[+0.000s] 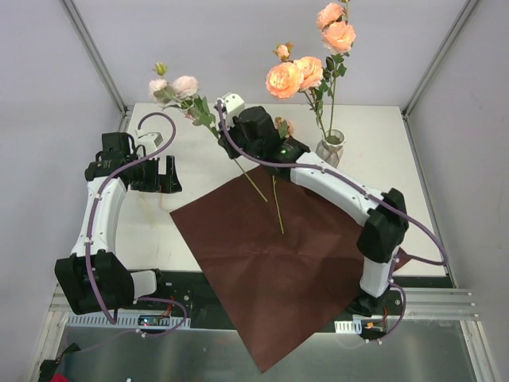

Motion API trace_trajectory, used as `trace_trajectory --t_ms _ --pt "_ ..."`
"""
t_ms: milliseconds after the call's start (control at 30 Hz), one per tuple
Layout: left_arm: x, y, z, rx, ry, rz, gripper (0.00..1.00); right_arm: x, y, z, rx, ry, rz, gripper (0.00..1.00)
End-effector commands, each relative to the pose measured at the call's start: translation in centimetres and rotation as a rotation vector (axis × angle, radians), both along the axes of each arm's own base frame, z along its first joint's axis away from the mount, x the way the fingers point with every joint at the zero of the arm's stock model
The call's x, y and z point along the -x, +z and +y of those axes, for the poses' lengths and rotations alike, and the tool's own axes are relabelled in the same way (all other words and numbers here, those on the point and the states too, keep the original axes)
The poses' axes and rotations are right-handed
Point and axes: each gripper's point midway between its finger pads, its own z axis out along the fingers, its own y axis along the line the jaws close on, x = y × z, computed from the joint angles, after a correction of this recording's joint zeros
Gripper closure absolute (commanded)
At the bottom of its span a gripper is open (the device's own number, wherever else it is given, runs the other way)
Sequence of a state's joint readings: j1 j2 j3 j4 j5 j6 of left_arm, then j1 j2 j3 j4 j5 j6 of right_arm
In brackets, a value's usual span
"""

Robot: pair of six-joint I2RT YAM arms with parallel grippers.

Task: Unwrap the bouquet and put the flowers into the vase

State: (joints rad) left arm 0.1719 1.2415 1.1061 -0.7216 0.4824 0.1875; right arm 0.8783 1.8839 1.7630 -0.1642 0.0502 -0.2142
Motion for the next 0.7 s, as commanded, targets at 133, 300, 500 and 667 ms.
trace_trajectory --t_ms 133,300,500,667 --pt "0.2 1.5 -0.6 0.034 -0.034 -0.043 0.01 5.6 19.0 -3.5 -0.292 0.054 -0.380 0.99" --pt "0.2 1.0 -0.4 0.034 -0.029 -0.024 0.01 9.3 25.9 -7.2 -0.382 0.082 -0.542 0.99" --pt "0.0 0.9 -0.4 0.032 -0.031 -0.022 0.01 12.8 32.8 -13.3 -0.512 0.036 -0.755 0.99" --pt "0.0 1.0 -0.5 0.037 -0.038 -0.024 0.01 12.7 34.7 -20.2 -0.555 -0.221 -0.979 0.99"
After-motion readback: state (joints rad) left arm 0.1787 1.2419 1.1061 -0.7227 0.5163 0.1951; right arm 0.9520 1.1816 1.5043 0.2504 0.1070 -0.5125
